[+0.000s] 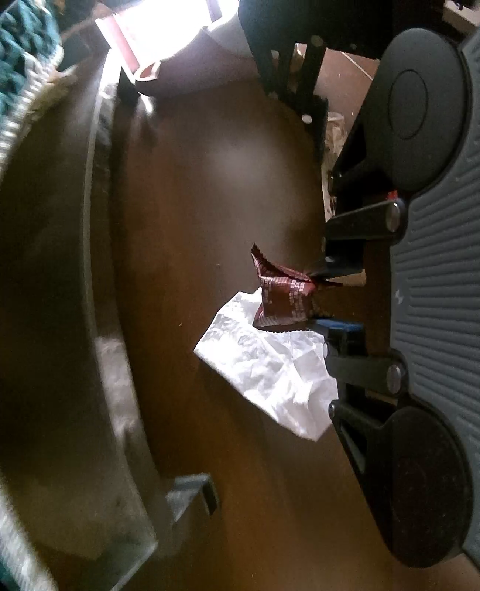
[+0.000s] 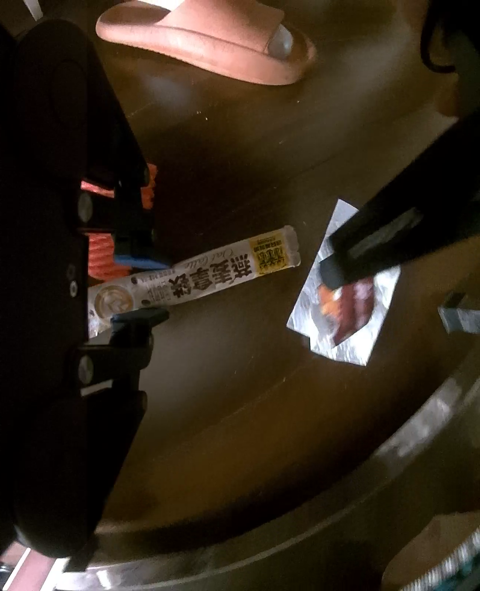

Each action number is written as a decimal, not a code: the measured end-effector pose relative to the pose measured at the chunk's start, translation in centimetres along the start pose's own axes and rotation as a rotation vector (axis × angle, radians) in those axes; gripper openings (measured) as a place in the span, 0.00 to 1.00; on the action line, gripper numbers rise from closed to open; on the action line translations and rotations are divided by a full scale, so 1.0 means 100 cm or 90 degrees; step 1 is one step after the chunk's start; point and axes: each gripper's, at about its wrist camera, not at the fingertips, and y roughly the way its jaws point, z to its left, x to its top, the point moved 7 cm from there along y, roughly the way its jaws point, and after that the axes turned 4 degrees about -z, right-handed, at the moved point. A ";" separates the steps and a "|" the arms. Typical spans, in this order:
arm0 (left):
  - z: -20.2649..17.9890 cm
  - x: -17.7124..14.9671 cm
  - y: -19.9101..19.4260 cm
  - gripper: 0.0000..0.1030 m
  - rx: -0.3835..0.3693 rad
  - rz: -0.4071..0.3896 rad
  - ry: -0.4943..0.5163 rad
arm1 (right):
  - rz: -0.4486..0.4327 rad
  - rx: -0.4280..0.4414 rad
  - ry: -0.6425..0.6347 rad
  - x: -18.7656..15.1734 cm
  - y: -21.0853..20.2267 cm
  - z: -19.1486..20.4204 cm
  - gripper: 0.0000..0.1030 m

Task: Collect trash
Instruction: 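Carry the brown wrapper and stick packet up over the teal bin with both tools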

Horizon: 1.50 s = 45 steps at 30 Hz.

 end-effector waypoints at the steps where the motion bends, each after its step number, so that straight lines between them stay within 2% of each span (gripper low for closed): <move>1: -0.002 0.001 -0.008 0.21 -0.002 -0.004 -0.005 | 0.001 -0.006 0.005 -0.001 -0.007 -0.002 0.20; 7: 0.005 0.009 -0.071 0.21 -0.006 -0.051 -0.025 | -0.012 -0.027 0.057 -0.001 -0.050 -0.009 0.21; 13: -0.001 0.025 -0.150 0.21 -0.004 -0.123 0.004 | -0.060 -0.049 0.112 0.009 -0.116 -0.012 0.21; 18: -0.012 0.038 -0.220 0.21 0.005 -0.190 0.032 | -0.130 -0.069 0.136 0.024 -0.189 -0.016 0.20; 21: -0.019 0.047 -0.266 0.21 0.033 -0.245 0.064 | -0.176 -0.086 0.141 0.033 -0.235 -0.014 0.20; 27: -0.040 0.050 -0.351 0.21 0.062 -0.333 0.083 | -0.263 -0.119 0.153 0.042 -0.315 -0.007 0.20; 37: -0.068 0.035 -0.459 0.21 0.105 -0.425 0.032 | -0.405 -0.189 0.192 0.028 -0.423 0.004 0.20; 45: -0.100 0.040 -0.538 0.21 0.156 -0.499 0.045 | -0.518 -0.233 0.217 0.037 -0.515 -0.005 0.20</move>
